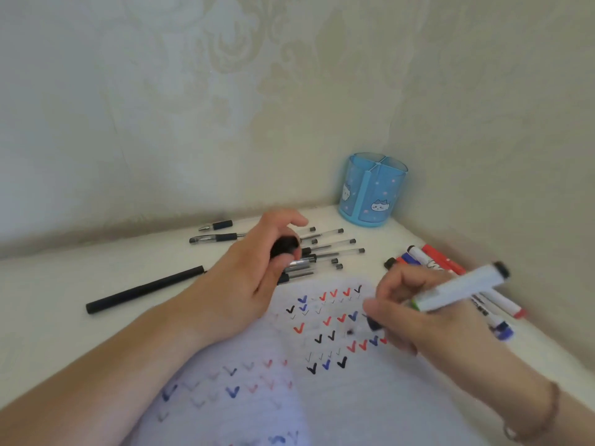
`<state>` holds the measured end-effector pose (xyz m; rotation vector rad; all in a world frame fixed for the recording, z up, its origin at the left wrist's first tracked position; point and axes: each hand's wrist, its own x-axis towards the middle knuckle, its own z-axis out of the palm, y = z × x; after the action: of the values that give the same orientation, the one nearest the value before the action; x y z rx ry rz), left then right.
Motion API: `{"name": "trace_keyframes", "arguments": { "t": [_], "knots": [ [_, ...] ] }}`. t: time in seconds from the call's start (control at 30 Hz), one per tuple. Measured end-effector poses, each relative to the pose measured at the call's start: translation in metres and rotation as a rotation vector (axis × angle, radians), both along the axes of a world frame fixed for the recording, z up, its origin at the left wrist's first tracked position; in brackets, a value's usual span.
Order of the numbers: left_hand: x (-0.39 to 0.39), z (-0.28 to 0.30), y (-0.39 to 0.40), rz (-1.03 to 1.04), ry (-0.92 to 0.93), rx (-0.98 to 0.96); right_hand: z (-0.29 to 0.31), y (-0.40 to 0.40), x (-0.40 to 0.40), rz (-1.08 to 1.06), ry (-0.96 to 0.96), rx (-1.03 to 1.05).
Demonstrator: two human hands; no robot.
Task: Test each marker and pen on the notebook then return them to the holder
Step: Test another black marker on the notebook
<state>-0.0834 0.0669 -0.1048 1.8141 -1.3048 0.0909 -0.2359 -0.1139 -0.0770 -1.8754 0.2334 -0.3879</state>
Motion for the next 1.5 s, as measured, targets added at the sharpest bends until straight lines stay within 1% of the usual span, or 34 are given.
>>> {"name": "trace_keyframes", "arguments": {
  "t": [0.07,0.2,0.37,0.53,0.7,0.83,0.9,0.97,1.03,1.1,1.2,1.27,1.4,1.5],
  "knots": [
    [-0.003,0.002,-0.001,0.022,0.051,0.021,-0.015,0.006,-0.005,-0.031,0.006,0.020],
    [-0.005,0.005,-0.003,0.032,0.118,0.051,-0.024,0.003,-0.003,-0.154,-0.050,-0.084],
    [-0.007,0.003,-0.006,0.011,0.122,0.117,-0.028,-0.001,-0.003,-0.145,0.006,-0.153],
    [-0.006,0.002,-0.006,0.012,0.175,0.111,-0.030,-0.002,-0.002,-0.099,0.015,-0.212],
    [-0.008,0.006,-0.006,0.018,0.174,0.124,-0.029,-0.005,-0.002,-0.107,0.057,-0.166],
    [-0.008,0.006,-0.006,-0.005,0.174,0.108,-0.028,-0.002,0.000,-0.128,0.029,-0.175],
    [-0.009,0.006,-0.006,-0.003,0.159,0.096,-0.027,-0.003,-0.001,-0.151,0.000,-0.103],
    [-0.011,0.007,-0.005,-0.009,0.127,0.078,-0.023,-0.003,-0.004,-0.124,-0.083,0.079],
    [-0.013,0.008,-0.005,-0.028,0.130,0.052,-0.017,-0.002,-0.006,-0.016,-0.190,0.258],
    [-0.015,0.009,-0.006,-0.047,0.176,0.005,-0.016,-0.005,-0.006,0.072,-0.246,0.355],
    [-0.015,0.008,-0.007,-0.076,0.164,-0.044,-0.019,-0.010,-0.007,0.148,-0.274,0.365],
    [-0.015,0.005,-0.008,-0.092,0.164,-0.069,-0.020,-0.011,-0.007,0.159,-0.270,0.374],
    [-0.014,0.004,-0.009,-0.133,0.248,-0.140,-0.018,-0.013,-0.007,0.129,-0.268,0.376],
    [-0.019,0.006,-0.009,-0.179,0.237,-0.142,-0.019,-0.009,-0.006,0.202,-0.264,0.381]
  ]
}}
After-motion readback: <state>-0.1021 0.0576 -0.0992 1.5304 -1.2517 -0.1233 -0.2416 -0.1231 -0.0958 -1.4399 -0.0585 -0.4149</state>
